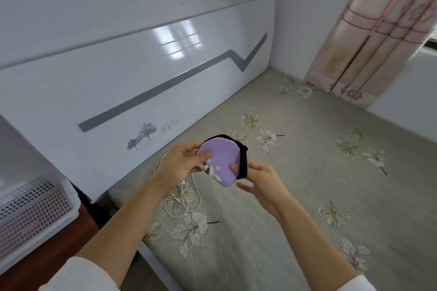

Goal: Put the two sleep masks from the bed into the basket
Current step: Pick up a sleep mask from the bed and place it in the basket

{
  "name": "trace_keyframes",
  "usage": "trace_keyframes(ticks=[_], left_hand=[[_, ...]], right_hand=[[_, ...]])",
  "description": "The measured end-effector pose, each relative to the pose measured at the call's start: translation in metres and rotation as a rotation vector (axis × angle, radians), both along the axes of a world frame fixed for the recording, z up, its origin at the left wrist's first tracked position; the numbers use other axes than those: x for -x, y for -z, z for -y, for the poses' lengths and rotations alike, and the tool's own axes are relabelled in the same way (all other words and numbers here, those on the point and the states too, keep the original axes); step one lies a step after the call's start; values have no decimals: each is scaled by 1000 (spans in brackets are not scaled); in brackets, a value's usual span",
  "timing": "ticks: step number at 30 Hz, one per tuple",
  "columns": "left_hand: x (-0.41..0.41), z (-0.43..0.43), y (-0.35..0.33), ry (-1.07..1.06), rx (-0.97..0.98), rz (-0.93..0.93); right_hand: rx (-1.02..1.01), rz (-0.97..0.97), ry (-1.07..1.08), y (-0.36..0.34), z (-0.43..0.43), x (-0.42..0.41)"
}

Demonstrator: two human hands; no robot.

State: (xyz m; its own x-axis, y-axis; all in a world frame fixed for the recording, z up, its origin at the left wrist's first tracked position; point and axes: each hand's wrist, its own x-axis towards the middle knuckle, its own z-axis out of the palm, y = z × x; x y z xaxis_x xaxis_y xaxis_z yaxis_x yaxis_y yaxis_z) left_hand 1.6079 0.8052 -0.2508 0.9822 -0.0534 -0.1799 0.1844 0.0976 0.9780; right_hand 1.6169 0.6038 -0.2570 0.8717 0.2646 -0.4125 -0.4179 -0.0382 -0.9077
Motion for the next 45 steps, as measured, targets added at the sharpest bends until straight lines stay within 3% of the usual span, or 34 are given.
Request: trace_keyframes(ticks=[4,7,10,15,24,33,45], left_hand=[[9,9,12,-193,141,-77],[20,22,32,-336,-49,-153],[27,36,46,-213,-312,-16],[29,48,55,-114,-415,120],[46,14,81,-141,-552,24],[83,-39,84,-314,-295,-191],[153,-214,103,-727,188,-354]], right_hand=[[-268,-227,222,4,-9,-2],[-385,-366,317,9,-16,-6],[-397,-423,327,16,-25,-5],[-384,-454,297,25,-40,0],[-248,-464,273,52,-21,-6],[-123,-455,59,72,-71,14],[-24,-368,-79,90,-281,68]])
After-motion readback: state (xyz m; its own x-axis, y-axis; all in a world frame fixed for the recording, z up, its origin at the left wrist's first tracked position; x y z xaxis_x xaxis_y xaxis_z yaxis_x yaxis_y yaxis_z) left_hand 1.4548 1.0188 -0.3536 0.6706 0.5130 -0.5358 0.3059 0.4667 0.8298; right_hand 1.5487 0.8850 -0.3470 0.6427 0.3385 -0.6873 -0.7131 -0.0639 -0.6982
